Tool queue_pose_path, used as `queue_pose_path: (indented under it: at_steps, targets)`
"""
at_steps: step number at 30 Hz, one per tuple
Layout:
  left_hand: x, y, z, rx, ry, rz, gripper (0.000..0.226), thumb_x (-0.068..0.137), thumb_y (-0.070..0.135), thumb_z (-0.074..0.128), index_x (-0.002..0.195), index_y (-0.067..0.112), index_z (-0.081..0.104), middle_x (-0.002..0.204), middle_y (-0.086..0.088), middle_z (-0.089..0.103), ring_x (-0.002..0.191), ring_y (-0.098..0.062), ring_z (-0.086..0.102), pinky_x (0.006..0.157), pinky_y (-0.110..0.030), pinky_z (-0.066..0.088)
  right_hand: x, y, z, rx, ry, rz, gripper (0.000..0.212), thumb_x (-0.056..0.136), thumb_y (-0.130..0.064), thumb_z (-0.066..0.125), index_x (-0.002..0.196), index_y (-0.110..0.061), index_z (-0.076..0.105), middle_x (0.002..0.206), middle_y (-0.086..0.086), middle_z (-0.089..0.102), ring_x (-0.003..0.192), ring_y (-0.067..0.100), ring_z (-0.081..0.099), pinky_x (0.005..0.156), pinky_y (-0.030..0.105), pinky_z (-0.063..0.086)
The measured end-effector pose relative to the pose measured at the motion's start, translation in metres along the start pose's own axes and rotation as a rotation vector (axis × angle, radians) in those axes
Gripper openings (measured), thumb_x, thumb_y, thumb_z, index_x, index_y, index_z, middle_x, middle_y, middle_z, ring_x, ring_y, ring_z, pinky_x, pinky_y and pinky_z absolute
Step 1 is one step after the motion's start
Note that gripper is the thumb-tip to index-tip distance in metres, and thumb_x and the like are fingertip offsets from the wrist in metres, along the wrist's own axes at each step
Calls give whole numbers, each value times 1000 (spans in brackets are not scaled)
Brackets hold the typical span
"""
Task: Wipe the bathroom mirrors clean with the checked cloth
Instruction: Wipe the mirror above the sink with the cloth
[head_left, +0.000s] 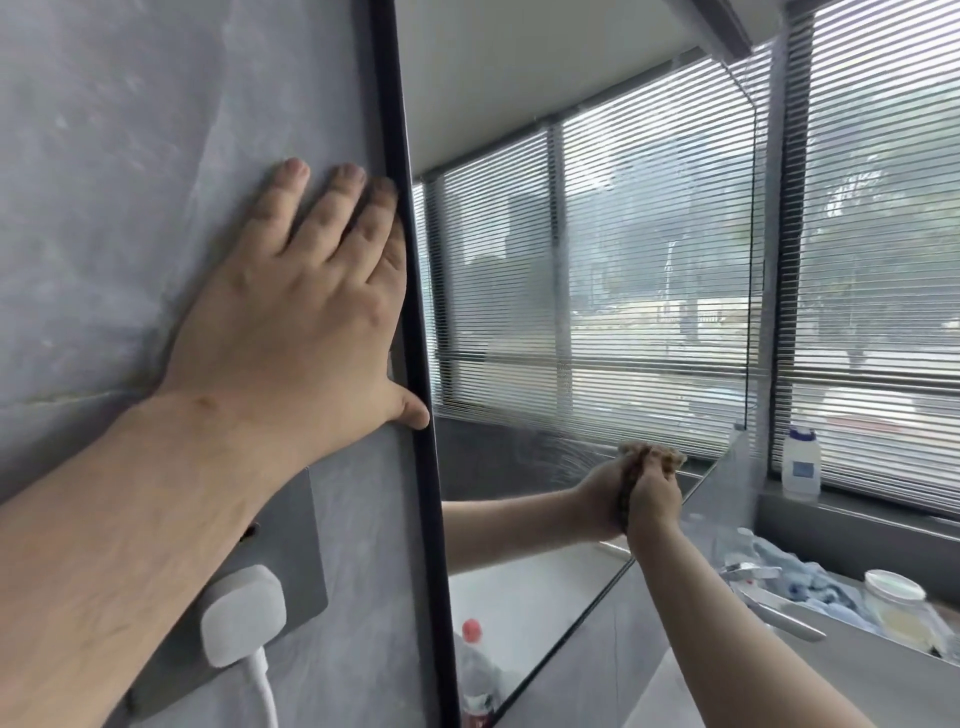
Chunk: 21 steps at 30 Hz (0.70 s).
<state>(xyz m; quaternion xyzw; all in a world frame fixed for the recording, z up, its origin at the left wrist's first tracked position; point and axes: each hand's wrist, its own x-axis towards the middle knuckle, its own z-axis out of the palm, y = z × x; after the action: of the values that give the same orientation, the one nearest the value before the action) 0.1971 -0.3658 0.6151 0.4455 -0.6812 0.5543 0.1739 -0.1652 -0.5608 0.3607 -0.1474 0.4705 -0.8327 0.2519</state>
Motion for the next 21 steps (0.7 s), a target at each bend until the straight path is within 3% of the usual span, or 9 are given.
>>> queue_pose_path:
  at_steps: [6, 11, 15, 18, 19, 21]
  targets:
    - [0, 1, 0, -4, 13, -8, 136, 54, 94, 38, 149, -3, 32, 160, -20, 26, 150, -35, 19, 122, -54, 6, -35, 5, -20, -32, 24, 33, 34, 107, -30, 40, 121, -6, 61, 106, 5, 64, 102, 19, 57, 87, 24, 44]
    - [0, 1, 0, -13, 19, -9, 136, 53, 91, 46, 147, -7, 35, 158, -22, 29, 149, -37, 22, 122, -55, 7, -26, 29, -37, -175, -63, 93, 41, 102, -34, 47, 127, -4, 58, 111, 14, 64, 91, 25, 62, 75, 36, 50]
    - [0, 1, 2, -23, 27, -14, 138, 51, 91, 49, 146, -7, 35, 157, -22, 31, 148, -37, 23, 122, -55, 7, -22, 4, -22, -80, -67, 33, 41, 101, -42, 42, 122, -13, 62, 113, 4, 68, 107, 27, 64, 92, 37, 49]
    - [1, 1, 3, -24, 30, -12, 139, 51, 93, 48, 147, -7, 35, 157, -22, 31, 148, -37, 23, 122, -55, 8, -41, -44, -8, -159, -198, -68, 48, 103, -38, 43, 131, 0, 52, 103, 12, 57, 89, 37, 56, 90, 58, 49]
    - [1, 1, 3, -22, 29, -12, 139, 51, 93, 47, 146, -7, 35, 157, -22, 31, 148, -37, 23, 122, -55, 8, -42, -56, -5, -185, -228, -93, 50, 104, -38, 43, 133, 2, 49, 105, 17, 56, 91, 44, 55, 94, 61, 47]
    - [1, 1, 4, -24, 30, -16, 139, 50, 93, 46, 146, -8, 35, 157, -22, 31, 148, -38, 23, 122, -55, 8, -51, -68, -2, -113, -242, -126, 51, 104, -39, 43, 137, 0, 47, 121, 27, 57, 114, 50, 54, 97, 59, 45]
